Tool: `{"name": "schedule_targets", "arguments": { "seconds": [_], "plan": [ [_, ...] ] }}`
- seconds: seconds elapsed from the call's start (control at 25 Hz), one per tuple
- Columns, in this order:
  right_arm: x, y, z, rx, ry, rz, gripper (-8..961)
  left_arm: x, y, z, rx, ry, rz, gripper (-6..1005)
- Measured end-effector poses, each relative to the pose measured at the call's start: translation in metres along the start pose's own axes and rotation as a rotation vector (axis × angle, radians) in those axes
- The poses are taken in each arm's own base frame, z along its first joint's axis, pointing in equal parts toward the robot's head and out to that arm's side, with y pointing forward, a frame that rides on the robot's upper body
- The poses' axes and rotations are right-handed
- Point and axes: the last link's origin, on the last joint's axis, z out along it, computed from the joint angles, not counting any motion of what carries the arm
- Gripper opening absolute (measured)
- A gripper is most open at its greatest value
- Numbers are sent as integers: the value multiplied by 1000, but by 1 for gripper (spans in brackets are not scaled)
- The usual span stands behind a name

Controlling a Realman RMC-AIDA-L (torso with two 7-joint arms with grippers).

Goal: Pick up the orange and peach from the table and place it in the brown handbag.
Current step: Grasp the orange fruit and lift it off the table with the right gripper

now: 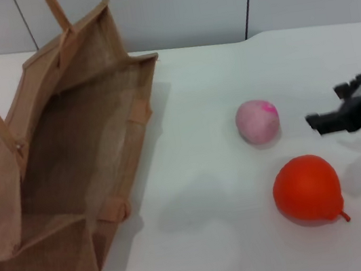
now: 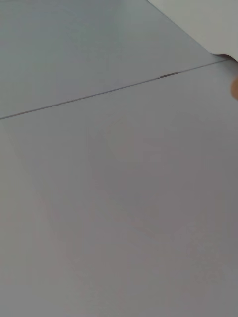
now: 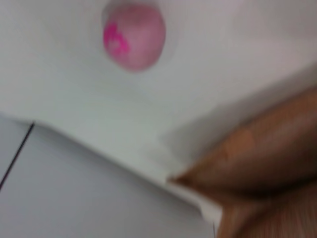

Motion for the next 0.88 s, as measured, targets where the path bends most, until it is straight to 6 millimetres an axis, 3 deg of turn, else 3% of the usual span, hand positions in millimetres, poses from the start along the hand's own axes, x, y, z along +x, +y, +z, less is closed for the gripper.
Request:
{"name": "schedule_targets", "arguments": {
  "seconds": [0.48, 0.88],
  "plan": [
    [4, 14, -4, -68, 214, -51, 760, -2, -1, -1, 9, -3, -2, 106],
    [6, 25, 10, -138, 257, -48, 765, -2, -2, -1, 17, -9, -3, 106]
  ]
}}
